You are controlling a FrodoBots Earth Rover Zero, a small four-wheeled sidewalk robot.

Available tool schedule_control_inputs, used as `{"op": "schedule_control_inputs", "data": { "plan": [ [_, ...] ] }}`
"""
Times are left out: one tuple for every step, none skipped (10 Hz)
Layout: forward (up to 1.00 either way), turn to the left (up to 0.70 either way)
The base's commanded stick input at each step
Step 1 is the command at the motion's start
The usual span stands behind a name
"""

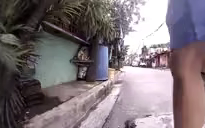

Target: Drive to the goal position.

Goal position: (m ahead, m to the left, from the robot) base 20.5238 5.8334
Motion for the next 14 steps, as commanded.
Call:
{"op": "schedule_control_inputs", "data": {
  "plan": [
    [1.0,0.0],
    [1.0,0.0],
    [1.0,0.0],
    [1.0,0.0],
    [1.0,0.0],
    [1.0,-0.11],
    [1.0,-0.27],
    [1.0,-0.27],
    [1.0,-0.27],
    [1.0,-0.27],
    [1.0,-0.27],
    [1.0,-0.19],
    [0.75,0.0],
    [0.0,0.0]
  ]
}}
